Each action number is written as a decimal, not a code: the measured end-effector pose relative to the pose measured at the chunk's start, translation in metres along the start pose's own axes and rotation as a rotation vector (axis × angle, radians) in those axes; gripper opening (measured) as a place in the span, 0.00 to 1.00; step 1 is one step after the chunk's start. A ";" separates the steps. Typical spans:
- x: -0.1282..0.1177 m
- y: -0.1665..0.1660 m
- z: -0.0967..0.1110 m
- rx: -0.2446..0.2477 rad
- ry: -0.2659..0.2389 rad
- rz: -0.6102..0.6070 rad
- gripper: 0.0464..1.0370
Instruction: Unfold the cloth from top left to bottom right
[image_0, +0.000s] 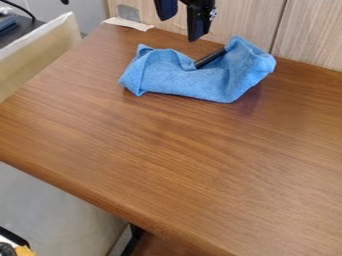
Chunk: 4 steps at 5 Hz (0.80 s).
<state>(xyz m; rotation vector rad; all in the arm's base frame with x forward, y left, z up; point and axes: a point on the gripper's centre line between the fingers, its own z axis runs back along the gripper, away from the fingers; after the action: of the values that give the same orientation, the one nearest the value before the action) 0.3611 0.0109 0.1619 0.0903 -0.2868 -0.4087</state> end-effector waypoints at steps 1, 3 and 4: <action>-0.002 -0.002 -0.011 -0.017 0.026 -0.002 0.96; 0.004 -0.001 -0.045 -0.072 0.094 -0.085 0.96; 0.015 -0.001 -0.059 -0.120 0.108 -0.117 0.96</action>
<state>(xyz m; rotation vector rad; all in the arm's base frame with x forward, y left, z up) 0.3913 0.0051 0.1093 0.0114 -0.1508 -0.5349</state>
